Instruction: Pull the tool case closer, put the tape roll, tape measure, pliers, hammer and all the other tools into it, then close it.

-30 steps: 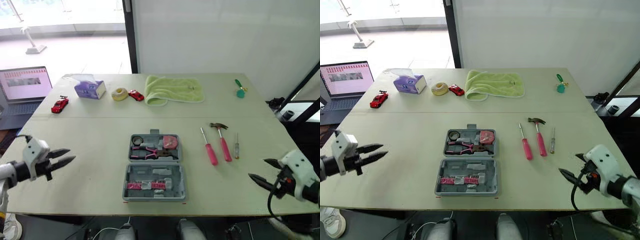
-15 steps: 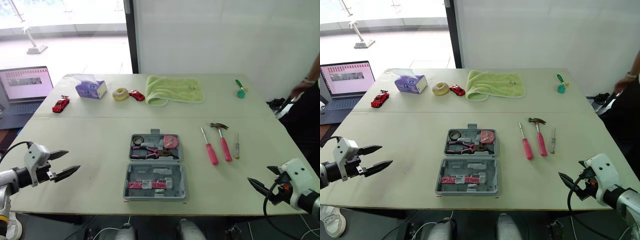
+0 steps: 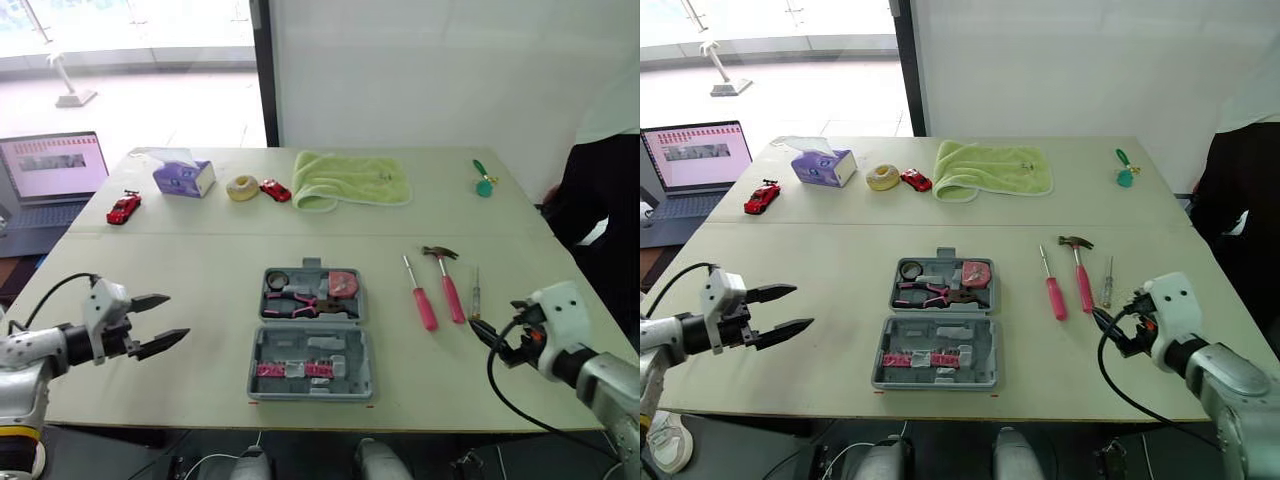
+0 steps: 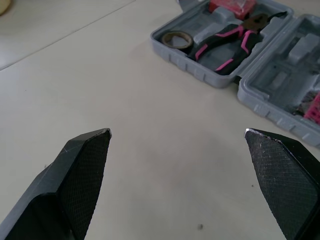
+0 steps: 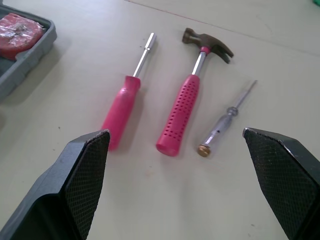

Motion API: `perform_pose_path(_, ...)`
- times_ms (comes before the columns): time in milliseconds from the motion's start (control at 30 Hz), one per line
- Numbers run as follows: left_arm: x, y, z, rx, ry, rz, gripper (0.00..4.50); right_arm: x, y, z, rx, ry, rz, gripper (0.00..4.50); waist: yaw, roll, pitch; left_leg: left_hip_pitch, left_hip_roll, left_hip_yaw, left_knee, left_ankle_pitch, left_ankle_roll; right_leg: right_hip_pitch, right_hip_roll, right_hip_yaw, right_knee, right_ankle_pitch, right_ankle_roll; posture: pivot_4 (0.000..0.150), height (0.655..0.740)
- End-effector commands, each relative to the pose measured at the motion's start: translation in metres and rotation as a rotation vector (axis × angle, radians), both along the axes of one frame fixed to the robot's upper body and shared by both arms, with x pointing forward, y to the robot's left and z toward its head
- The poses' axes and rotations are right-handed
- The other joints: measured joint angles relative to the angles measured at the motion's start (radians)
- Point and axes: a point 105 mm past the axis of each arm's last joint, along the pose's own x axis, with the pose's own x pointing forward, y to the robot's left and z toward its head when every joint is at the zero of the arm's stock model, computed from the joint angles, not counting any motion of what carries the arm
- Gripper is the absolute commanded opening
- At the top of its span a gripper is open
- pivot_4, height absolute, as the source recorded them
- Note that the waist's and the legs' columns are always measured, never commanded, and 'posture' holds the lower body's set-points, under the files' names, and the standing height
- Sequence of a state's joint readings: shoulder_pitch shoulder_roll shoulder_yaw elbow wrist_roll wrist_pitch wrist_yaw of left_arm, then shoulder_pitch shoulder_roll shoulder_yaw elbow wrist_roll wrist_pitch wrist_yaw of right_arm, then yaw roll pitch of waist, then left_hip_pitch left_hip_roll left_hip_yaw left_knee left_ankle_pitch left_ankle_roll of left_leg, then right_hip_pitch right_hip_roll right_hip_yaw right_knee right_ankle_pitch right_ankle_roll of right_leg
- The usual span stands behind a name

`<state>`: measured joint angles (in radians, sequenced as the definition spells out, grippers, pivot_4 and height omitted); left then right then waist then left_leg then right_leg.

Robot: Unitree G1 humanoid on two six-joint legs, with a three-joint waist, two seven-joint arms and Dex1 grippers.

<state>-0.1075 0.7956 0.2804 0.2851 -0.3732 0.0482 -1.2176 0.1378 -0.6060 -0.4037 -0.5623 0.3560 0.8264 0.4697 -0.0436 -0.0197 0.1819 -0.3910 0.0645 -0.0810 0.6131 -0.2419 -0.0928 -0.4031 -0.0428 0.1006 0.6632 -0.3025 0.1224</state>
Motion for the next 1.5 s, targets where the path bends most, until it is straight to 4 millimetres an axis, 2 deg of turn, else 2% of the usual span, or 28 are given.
perform_pose_path(33,0.002,-0.013,0.009,-0.027,-0.004,-0.023,4.48,0.009,0.004,0.010,-0.024,-0.033,-0.064,4.50,-0.001,0.000,0.000,0.000,0.000,0.000,0.000,0.000,0.000,0.000,0.000,0.000,0.000,0.000,0.000,0.150,0.7400)
perform_pose_path(167,0.000,-0.036,0.012,-0.080,0.018,-0.084,4.48,0.031,0.016,0.015,0.002,-0.052,-0.113,4.50,-0.003,0.000,0.000,0.000,0.000,0.000,0.000,0.000,0.000,0.000,0.000,0.000,0.000,0.000,0.000,0.150,0.7400)
perform_pose_path(433,-0.001,-0.068,0.022,-0.117,-0.021,-0.161,4.48,0.064,0.033,0.017,0.040,-0.056,-0.219,4.50,-0.001,0.000,0.000,0.000,0.000,0.000,0.000,0.000,0.000,-0.001,0.000,0.000,0.000,0.000,0.000,0.150,0.7400)
perform_pose_path(600,0.003,-0.076,0.033,-0.146,-0.105,-0.158,4.48,0.072,0.038,0.015,0.044,-0.048,-0.232,4.50,-0.001,0.000,0.000,-0.001,0.000,0.000,0.000,0.000,0.000,-0.001,0.000,0.000,0.000,0.000,0.000,0.150,0.7400)
perform_pose_path(867,0.000,-0.086,0.029,-0.121,-0.092,-0.206,4.48,0.087,0.042,0.015,0.033,-0.042,-0.235,4.50,-0.003,0.001,0.000,0.000,0.000,0.000,0.000,0.000,0.000,-0.001,0.000,0.000,0.000,0.000,0.000,0.150,0.7400)
perform_pose_path(1033,-0.001,-0.089,0.030,-0.123,-0.092,-0.212,4.48,0.090,0.027,0.013,0.016,-0.038,-0.295,4.50,-0.002,0.001,0.000,-0.001,0.000,0.000,0.000,0.000,0.000,-0.001,0.000,0.000,0.000,0.000,0.000,0.150,0.7400)
perform_pose_path(1100,0.000,-0.092,0.032,-0.127,-0.104,-0.215,4.48,0.091,0.008,0.010,0.009,-0.024,-0.380,4.50,-0.002,0.001,0.000,-0.001,0.000,0.000,0.000,0.000,0.000,-0.001,0.000,0.000,0.000,0.000,0.000,0.150,0.7400)
perform_pose_path(1233,-0.003,-0.100,0.037,-0.139,-0.116,-0.247,4.48,0.089,-0.014,-0.002,0.048,-0.001,-0.532,4.50,-0.001,0.001,0.000,-0.001,0.000,0.000,0.000,0.000,0.000,-0.001,0.000,0.000,0.000,0.000,0.000,0.150,0.7400)
perform_pose_path(1500,-0.005,-0.105,0.038,-0.135,-0.112,-0.263,4.48,0.091,-0.026,-0.020,0.060,0.032,-0.644,4.50,-0.007,0.001,0.000,-0.001,0.000,0.000,0.000,0.000,0.000,-0.001,0.000,0.000,0.001,0.000,0.000,0.150,0.7400)
